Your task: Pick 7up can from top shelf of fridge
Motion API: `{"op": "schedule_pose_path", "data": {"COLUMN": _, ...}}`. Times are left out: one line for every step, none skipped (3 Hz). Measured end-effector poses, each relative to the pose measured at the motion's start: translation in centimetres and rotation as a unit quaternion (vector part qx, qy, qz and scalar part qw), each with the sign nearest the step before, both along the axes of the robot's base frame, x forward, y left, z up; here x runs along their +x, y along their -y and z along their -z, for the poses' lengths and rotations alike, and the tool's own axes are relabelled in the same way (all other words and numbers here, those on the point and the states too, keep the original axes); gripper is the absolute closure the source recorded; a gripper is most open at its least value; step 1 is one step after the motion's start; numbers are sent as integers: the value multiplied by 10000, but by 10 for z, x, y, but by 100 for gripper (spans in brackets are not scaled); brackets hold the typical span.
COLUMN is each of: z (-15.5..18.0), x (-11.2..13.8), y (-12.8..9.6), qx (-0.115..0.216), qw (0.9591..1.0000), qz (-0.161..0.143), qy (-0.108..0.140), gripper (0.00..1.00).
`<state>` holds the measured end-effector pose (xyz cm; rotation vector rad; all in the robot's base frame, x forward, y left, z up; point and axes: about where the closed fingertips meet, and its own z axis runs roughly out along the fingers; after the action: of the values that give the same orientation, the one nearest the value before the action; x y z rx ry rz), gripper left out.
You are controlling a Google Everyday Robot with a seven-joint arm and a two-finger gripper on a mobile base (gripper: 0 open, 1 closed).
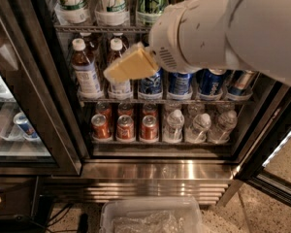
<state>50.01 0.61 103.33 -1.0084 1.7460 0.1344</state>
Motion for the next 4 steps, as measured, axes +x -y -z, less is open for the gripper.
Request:
{"op": "schedule_pose_path", "data": {"z": -23, "x": 10, "y": -29, "qx": 639, "qw": 9978, "qz": 191, "qy": 43, "gripper": 0}}
{"op": "schedule_pose_path", "data": {"z": -23, "x": 10, "y": -29, "qx": 640, "qw": 9978, "qz": 191, "qy": 43, "gripper": 0}}
{"op": "schedule_pose_path", "data": {"z": -29, "x": 8, "y": -44, "qx": 889, "qw": 9956, "qz": 179, "qy": 216, "gripper": 0}}
{"op": "schedule_pose_path", "data": {"z": -33, "x": 5, "y": -76, "qx": 1194, "qw": 9910, "qz": 130, "qy": 590, "gripper": 0}}
